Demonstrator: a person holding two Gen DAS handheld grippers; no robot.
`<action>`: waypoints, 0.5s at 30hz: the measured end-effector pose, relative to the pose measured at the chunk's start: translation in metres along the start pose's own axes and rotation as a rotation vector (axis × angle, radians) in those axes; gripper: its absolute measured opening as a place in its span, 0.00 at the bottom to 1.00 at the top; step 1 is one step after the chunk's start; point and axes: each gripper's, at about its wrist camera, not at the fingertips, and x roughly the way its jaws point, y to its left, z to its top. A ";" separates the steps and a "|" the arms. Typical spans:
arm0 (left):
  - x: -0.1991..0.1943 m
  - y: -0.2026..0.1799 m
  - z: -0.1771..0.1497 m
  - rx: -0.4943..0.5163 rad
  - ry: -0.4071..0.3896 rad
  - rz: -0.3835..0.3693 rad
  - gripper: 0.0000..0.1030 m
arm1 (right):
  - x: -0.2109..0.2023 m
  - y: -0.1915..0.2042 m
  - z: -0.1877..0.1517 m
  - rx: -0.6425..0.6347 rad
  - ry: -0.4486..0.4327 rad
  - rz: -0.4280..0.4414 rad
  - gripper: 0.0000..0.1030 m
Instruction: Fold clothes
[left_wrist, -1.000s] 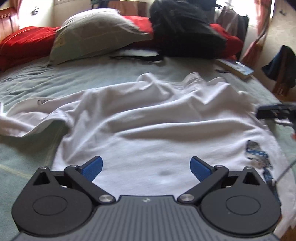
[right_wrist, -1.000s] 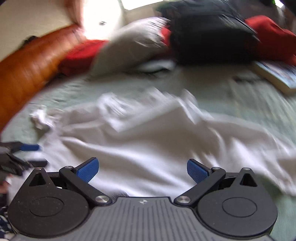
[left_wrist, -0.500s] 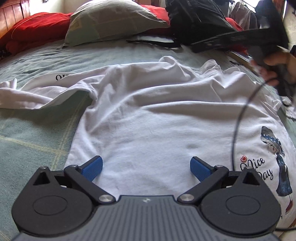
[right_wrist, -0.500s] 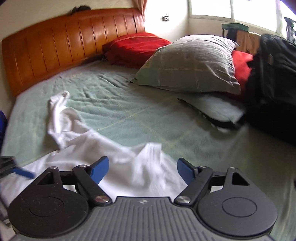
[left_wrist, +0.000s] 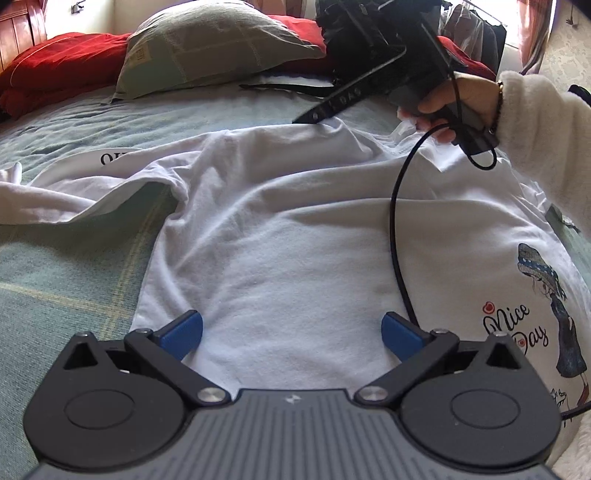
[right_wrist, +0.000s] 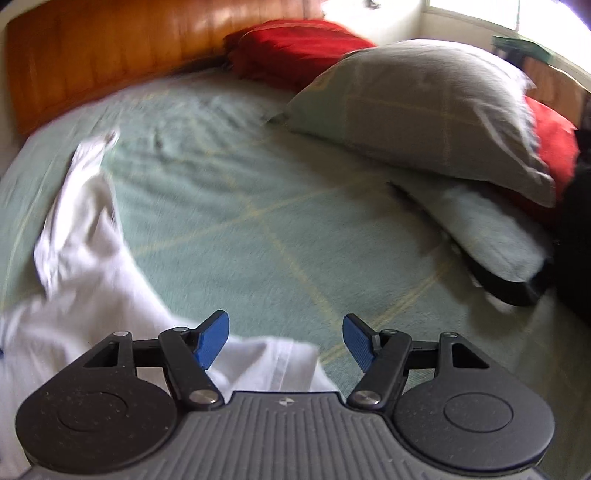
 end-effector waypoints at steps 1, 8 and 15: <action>0.000 0.000 0.000 0.003 -0.002 -0.001 0.99 | 0.002 0.003 -0.003 -0.027 0.012 0.002 0.71; 0.000 0.001 -0.002 0.015 -0.010 -0.005 0.99 | -0.004 0.013 -0.016 -0.154 0.030 0.007 0.71; -0.001 0.000 -0.003 0.017 -0.018 -0.003 0.99 | -0.007 0.025 -0.011 -0.225 0.058 0.058 0.26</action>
